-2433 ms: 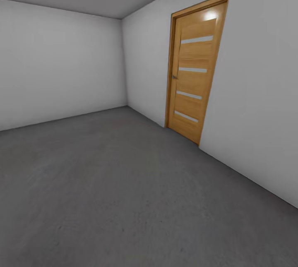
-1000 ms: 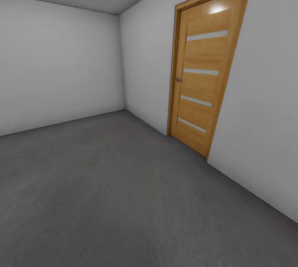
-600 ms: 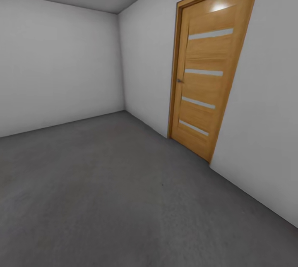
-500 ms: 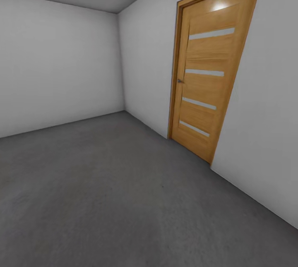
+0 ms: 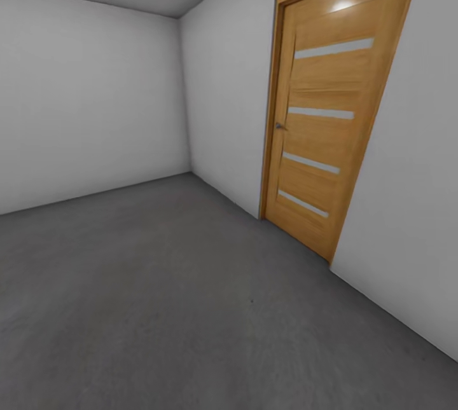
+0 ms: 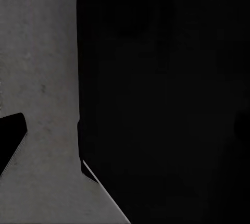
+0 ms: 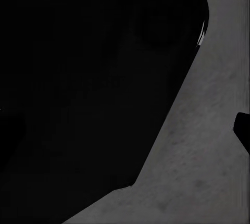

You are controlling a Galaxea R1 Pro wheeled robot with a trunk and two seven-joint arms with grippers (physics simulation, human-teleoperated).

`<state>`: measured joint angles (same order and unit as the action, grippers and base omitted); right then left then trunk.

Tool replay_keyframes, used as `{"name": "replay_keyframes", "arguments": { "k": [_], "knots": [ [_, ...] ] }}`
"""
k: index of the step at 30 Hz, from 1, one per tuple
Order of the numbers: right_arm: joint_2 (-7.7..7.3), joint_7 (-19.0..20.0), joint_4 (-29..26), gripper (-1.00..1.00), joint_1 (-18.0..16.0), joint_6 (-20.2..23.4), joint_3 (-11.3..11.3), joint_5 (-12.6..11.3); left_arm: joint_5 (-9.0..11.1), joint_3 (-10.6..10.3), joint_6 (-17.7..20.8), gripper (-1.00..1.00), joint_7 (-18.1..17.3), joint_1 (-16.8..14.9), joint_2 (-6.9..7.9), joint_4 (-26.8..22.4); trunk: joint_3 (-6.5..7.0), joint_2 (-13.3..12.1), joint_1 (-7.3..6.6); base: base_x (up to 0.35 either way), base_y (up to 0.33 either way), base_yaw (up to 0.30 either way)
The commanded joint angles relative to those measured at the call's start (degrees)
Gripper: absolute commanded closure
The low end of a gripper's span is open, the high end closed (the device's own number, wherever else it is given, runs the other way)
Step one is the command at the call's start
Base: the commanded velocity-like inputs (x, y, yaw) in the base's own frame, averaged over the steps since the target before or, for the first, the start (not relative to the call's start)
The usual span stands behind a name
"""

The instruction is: Move the two storage containers from the living room to the garage. In the garage, place one container on the floor and stack the other container on top of it (either order is fine).

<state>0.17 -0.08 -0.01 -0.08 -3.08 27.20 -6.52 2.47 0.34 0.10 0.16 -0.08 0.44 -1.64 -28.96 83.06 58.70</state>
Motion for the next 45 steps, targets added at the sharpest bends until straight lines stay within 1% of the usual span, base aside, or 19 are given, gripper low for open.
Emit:
{"name": "replay_keyframes", "arguments": {
  "k": [1,45],
  "knots": [
    [0.0,-0.01,0.01,-1.0,-0.01,-0.18,0.48,-0.6,0.26,0.01,0.0,-1.0,0.02,-0.01,0.0,-0.03,-0.05,0.02,0.03,0.322,0.0,0.0],
    [-0.08,-0.01,0.01,-1.0,-0.01,-0.18,0.48,-0.6,0.26,0.02,-0.01,-1.0,0.02,-0.01,0.0,-0.04,-0.05,0.02,0.03,0.322,0.0,0.0]
  ]
}}
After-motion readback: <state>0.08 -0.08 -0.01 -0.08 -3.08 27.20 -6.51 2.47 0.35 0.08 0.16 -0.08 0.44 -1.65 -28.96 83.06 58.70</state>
